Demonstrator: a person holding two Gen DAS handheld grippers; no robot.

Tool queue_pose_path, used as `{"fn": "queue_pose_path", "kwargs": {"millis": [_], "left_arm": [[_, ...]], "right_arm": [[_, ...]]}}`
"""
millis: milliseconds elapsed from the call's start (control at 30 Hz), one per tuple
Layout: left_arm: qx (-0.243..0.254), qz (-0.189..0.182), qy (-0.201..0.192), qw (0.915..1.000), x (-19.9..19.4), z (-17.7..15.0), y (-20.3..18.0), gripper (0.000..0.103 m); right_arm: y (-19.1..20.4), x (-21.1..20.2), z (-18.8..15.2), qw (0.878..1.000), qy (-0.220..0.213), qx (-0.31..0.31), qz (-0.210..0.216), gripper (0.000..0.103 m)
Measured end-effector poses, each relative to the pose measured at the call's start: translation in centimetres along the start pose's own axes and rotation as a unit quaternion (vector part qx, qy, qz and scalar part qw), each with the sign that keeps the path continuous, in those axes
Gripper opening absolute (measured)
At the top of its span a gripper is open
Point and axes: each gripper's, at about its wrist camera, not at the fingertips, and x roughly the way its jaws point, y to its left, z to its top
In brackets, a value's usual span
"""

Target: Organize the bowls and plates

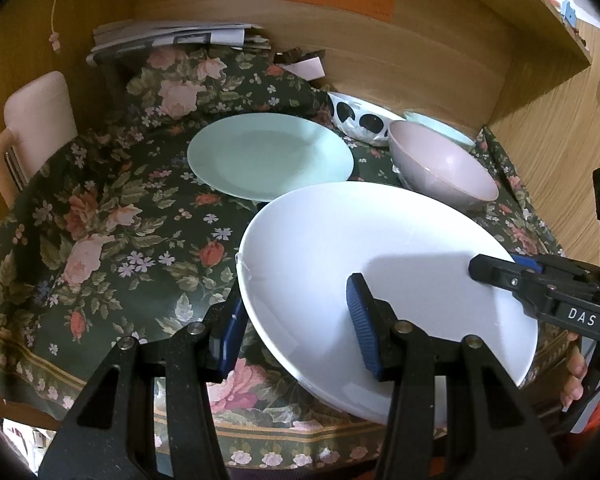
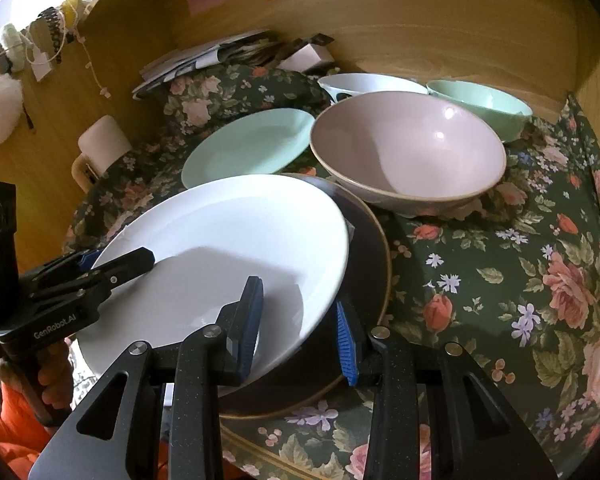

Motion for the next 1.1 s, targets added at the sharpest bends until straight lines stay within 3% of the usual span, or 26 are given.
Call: {"fn": "queue_pose_path", "kwargs": {"millis": [500, 1100], "left_arm": [[0.007, -0.009, 0.022, 0.9997, 1.7, 0.1, -0.5, 0.049], [0.006, -0.012, 0.019, 0.9997, 2.1, 0.2, -0.3, 0.049]], "right_arm": [[-1.3, 0.8, -0.1, 1.000, 0.010, 0.007, -0.004, 0.031], [-1.3, 0.5, 0.4, 0.999, 0.046, -0.001, 0.007, 0.030]]}}
